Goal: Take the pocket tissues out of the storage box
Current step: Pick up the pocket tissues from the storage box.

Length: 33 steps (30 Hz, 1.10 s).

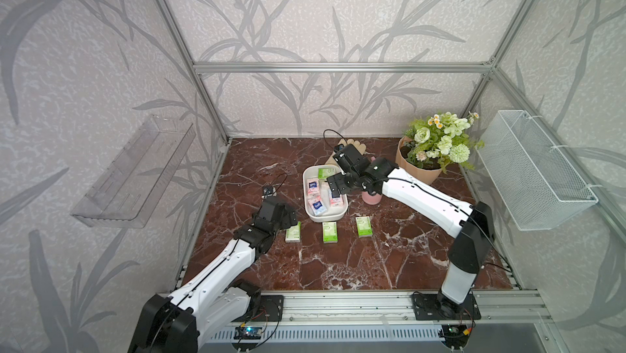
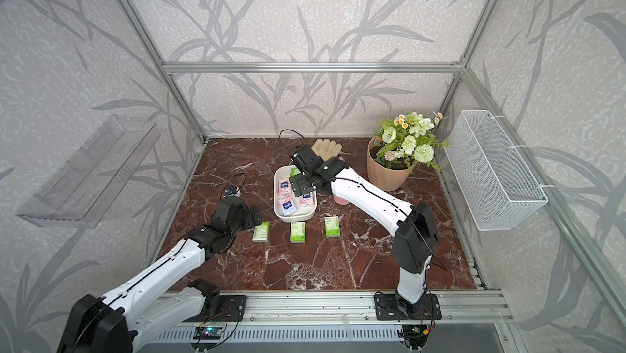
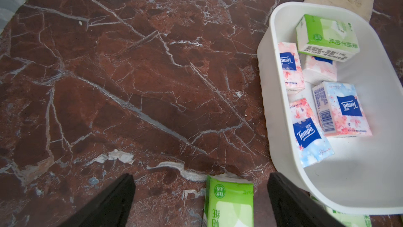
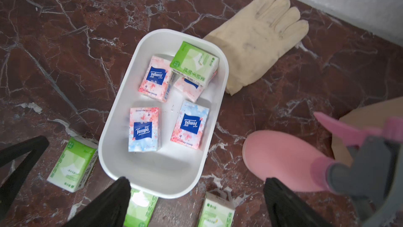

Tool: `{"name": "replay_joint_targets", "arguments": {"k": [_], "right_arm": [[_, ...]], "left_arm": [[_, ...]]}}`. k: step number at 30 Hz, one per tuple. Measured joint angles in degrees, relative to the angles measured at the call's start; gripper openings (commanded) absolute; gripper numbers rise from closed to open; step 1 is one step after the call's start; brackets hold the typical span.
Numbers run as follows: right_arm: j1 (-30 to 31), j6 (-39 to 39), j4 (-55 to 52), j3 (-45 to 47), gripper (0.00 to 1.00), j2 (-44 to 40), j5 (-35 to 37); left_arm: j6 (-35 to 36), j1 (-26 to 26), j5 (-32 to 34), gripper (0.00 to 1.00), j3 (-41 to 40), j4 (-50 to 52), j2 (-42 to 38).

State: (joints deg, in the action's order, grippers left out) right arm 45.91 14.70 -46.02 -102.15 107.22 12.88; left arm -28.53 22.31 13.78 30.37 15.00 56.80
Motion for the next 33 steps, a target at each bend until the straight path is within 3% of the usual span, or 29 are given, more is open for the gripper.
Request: {"name": "replay_joint_targets", "arguments": {"k": [6,12,18,33], "right_arm": [[-1.92,-9.44,-5.03,-13.55,0.99,10.97,-4.02],[-3.69,-16.59,-12.31,-32.63,1.00,24.30,-7.41],[-5.07,-21.33,-19.39,-51.30,0.94,37.68,-8.94],[-6.27,-26.40,-17.51,-51.98,0.92,42.58,-9.53]], "left_arm": [[-1.73,-0.74,-0.11,1.00,0.59,0.85,0.00],[-2.27,-1.11,0.42,1.00,0.63,1.49,-0.24],[-3.15,-1.49,1.36,1.00,0.63,2.32,-0.90],[-4.09,-1.81,2.71,1.00,0.63,3.41,-1.18]]}}
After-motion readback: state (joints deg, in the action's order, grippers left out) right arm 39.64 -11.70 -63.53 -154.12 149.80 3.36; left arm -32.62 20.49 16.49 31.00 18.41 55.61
